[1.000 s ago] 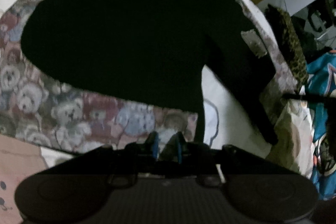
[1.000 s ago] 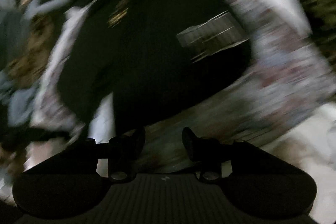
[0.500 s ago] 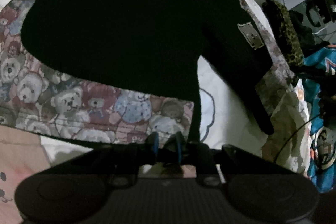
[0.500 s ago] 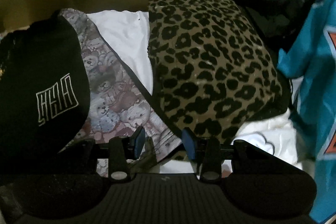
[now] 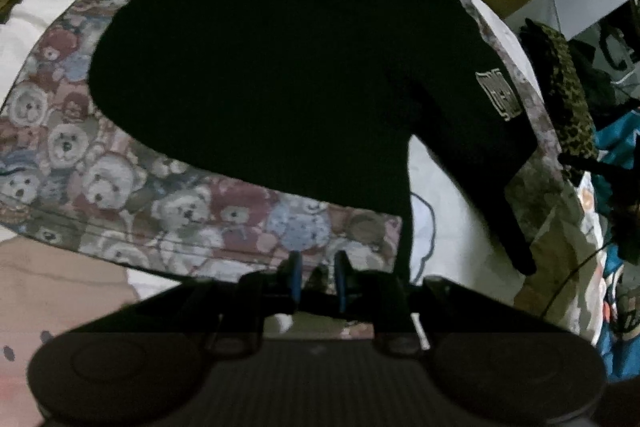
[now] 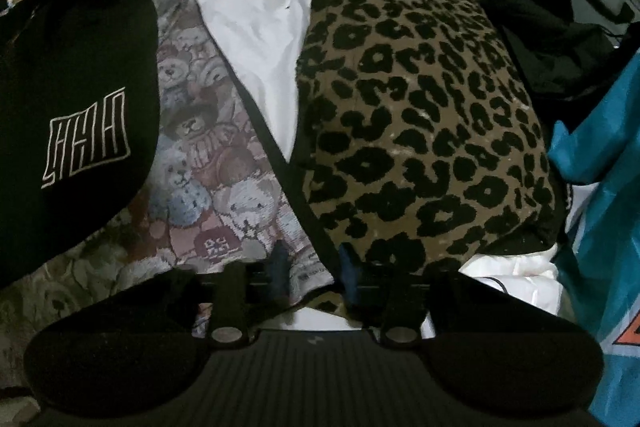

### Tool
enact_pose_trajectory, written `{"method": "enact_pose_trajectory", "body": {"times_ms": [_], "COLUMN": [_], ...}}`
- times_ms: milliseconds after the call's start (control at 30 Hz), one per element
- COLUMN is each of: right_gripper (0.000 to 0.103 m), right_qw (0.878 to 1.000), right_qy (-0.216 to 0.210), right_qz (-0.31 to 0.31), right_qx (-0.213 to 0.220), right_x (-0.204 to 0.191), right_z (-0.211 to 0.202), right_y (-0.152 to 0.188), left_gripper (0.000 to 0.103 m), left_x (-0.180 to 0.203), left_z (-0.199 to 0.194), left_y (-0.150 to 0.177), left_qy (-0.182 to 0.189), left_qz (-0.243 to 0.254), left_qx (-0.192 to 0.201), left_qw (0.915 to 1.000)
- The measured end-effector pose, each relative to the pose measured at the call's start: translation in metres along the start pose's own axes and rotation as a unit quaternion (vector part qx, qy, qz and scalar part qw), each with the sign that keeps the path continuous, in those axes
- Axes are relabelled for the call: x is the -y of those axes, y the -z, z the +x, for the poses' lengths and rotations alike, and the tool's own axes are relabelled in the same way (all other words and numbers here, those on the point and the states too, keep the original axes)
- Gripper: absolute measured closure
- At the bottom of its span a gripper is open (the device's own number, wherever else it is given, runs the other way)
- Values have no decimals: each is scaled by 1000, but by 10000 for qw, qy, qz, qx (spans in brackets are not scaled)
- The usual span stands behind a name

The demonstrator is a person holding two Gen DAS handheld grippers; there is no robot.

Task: Fold clothes

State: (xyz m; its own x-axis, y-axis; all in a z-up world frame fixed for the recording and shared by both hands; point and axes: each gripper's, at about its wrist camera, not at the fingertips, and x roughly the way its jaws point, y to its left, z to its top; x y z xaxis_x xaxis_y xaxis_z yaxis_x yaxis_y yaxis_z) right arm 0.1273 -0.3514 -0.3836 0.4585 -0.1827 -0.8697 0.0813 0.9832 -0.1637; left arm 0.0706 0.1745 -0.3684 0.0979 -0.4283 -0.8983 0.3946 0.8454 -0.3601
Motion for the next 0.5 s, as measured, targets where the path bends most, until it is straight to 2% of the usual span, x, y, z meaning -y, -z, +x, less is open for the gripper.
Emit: {"method": "enact_pose_trajectory", "body": {"times_ms": [100,167,300,500], "right_gripper": [95,97,97,98], "right_qw": [9999,9998,9998,9997], "right_qy": [20,51,160,253], "right_qz": [-162,-185,-60,11], "right_qx": [9,23,82,-55], "right_x": [-2,-2,3,4], "right_z": [0,-2,-9,-6], "right_y": [0,-1,-2,0], "left_gripper": [86,86,86,86], "left_x": [-5,-8,-17,-37], "left_z": [-4,-7,-14,-24], "left_y": [-1,-1,-3,-6], "left_qy": [-94,-161,-307,-623], "left_qz": [-36,-62,-136,-284], "left_qx": [48,86,174,256], "left_qw": [9999,9998,9993,9973]}}
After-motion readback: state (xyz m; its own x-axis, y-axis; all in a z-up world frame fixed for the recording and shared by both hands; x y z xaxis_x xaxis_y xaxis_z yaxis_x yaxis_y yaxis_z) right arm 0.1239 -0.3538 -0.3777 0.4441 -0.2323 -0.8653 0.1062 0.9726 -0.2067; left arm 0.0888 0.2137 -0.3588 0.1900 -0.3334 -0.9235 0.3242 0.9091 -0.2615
